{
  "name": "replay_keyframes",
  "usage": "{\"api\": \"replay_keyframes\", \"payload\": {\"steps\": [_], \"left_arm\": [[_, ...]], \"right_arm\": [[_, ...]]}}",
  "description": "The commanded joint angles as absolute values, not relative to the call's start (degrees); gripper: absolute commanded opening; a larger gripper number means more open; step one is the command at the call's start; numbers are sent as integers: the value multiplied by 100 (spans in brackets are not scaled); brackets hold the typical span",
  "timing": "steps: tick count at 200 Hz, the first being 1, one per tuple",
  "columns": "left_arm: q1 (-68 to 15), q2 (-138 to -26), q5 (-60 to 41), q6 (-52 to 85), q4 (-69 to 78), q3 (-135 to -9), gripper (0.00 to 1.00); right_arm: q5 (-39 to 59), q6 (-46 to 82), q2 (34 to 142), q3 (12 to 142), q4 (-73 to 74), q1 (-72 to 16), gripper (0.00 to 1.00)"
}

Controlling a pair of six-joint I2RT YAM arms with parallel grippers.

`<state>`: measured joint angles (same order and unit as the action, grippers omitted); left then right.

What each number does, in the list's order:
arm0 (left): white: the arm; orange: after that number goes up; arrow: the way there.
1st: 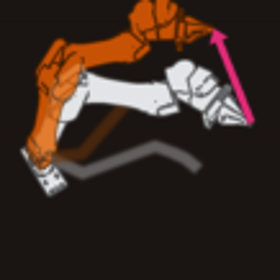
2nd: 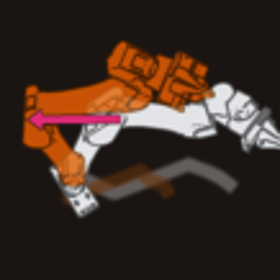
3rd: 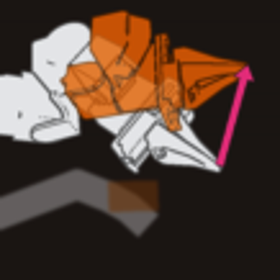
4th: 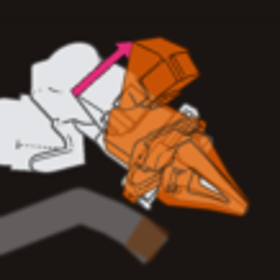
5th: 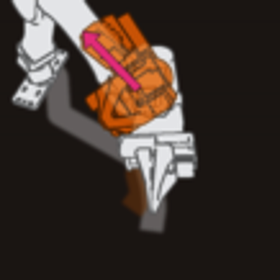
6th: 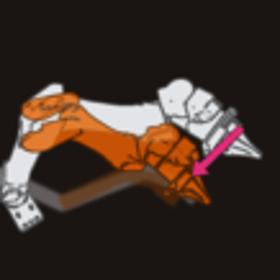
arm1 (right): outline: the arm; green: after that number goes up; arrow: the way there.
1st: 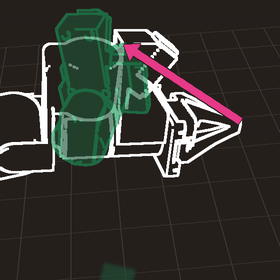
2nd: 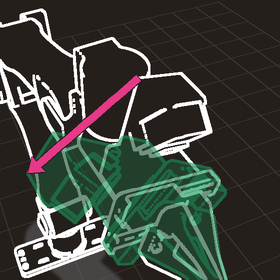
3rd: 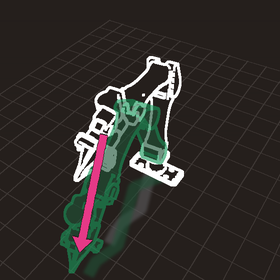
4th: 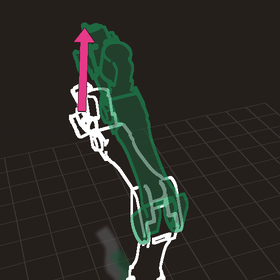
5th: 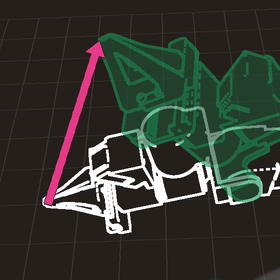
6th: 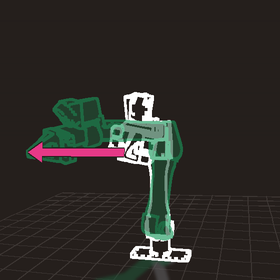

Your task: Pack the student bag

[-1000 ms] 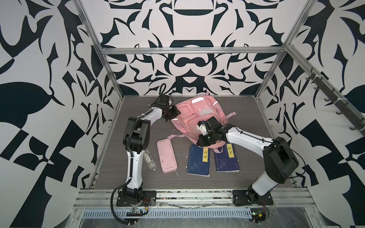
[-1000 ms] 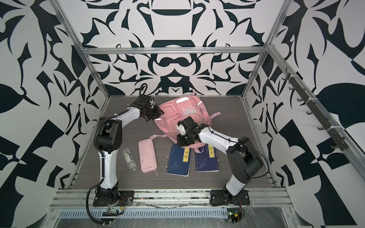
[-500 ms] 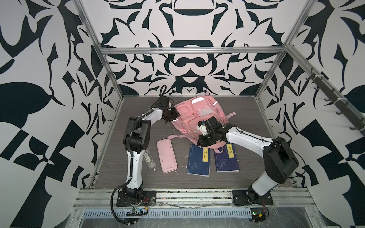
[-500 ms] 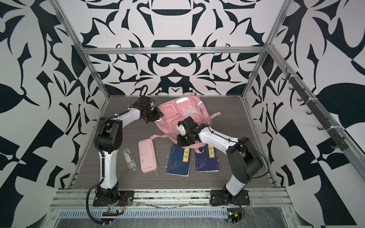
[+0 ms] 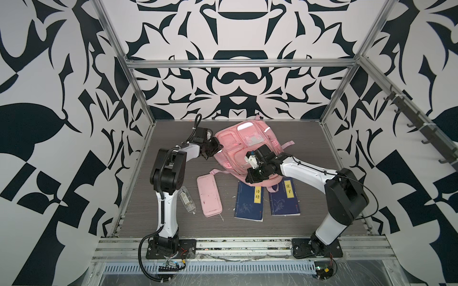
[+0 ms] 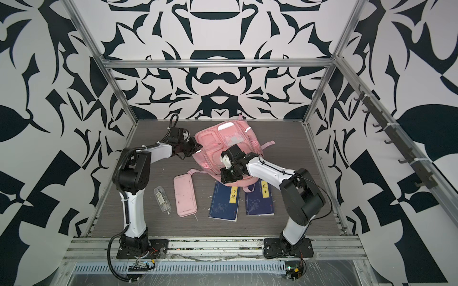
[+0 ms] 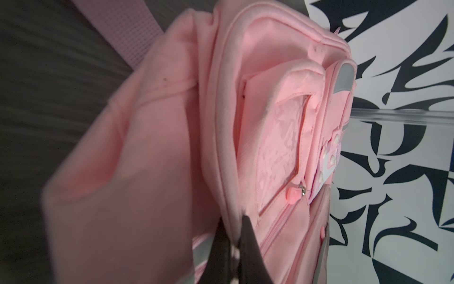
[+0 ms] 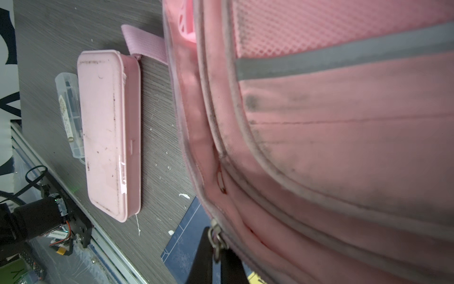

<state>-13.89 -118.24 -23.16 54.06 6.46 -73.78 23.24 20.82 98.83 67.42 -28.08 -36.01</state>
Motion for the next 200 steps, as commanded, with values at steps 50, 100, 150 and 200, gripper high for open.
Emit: {"api": "replay_keyframes", "payload": {"steps": [50,100,150,200], "left_arm": [[-1266,-11071,-1563,7130,3221,-5811,0],[-1266,-11101,-1624,7215,3340,-6040,0],[-1267,-11127,-1670,7247,3400,-6094,0],[-1261,-11105,-1698,7231,3344,-6128,0]], "right_arm": [[2514,1995,10917,8116,-2882,-3985,0],[2585,2151,11452,8681,-2892,-4325,0],[2688,2521,12034,9165,-2648,-4499,0],[2751,2730,12497,9916,-2523,-4513,0]]}}
